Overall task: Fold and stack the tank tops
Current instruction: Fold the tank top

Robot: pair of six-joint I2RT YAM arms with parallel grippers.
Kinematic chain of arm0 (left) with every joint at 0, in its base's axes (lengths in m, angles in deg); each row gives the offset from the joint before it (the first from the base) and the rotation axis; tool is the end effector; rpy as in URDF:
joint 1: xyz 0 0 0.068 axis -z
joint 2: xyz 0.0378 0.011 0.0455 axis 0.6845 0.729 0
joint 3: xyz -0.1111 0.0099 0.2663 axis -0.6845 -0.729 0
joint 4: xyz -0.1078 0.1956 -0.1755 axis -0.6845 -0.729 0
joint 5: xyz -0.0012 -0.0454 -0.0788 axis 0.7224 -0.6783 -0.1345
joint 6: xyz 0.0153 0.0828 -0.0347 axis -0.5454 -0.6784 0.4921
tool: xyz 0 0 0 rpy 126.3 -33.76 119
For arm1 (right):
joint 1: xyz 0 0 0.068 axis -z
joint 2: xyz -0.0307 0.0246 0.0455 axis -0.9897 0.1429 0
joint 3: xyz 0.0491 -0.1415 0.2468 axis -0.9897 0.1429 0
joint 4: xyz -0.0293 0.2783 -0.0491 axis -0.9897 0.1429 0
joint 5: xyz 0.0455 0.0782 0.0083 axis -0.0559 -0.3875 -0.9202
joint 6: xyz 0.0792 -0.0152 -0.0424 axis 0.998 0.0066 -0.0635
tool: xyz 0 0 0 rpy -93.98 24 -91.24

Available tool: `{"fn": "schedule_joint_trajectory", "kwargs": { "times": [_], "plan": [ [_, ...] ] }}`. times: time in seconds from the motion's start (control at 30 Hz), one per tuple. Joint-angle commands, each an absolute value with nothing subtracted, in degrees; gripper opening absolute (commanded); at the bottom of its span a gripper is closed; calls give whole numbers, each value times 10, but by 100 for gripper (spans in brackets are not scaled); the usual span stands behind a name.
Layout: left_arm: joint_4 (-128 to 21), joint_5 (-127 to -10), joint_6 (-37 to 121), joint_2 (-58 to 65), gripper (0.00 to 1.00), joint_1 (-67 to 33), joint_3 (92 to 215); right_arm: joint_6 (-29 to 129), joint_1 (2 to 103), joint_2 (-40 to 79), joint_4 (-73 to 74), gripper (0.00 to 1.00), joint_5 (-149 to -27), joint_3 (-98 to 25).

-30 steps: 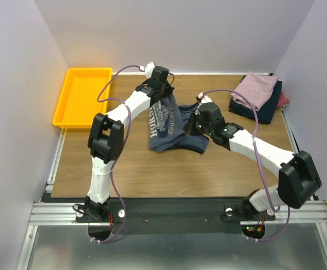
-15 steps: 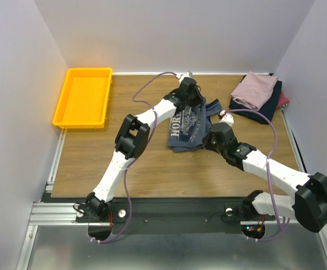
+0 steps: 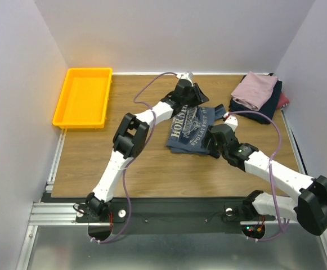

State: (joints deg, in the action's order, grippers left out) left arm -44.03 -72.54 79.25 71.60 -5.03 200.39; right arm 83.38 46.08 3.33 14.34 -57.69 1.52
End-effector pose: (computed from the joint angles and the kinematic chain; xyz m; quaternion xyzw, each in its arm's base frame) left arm 0.5119 -0.4245 0.1907 -0.0033 0.7808 -0.4859 0.3929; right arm 0.2444 0.1363 0.1955 0.1158 0.8922 0.1003 0.4249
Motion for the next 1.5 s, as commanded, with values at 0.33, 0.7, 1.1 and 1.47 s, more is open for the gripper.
{"fn": "schedule_joint_trajectory", "kwargs": {
  "times": [0.33, 0.7, 1.1, 1.47],
  "plan": [
    [-455, -635, 774, 393, 38, -160, 1622, 739, 575, 259, 139, 80, -634, -170],
    [-390, -690, 764, 342, 37, -187, 1450, 720, 610, 387, 74, 47, -817, -206],
    [-425, -607, 806, 188, 37, -243, 1293, 746, 472, 441, 12, 33, -905, -248],
    [-454, -585, 775, 180, 36, -251, 1289, 772, 472, 390, 44, 56, -844, -239]
  ]
}}
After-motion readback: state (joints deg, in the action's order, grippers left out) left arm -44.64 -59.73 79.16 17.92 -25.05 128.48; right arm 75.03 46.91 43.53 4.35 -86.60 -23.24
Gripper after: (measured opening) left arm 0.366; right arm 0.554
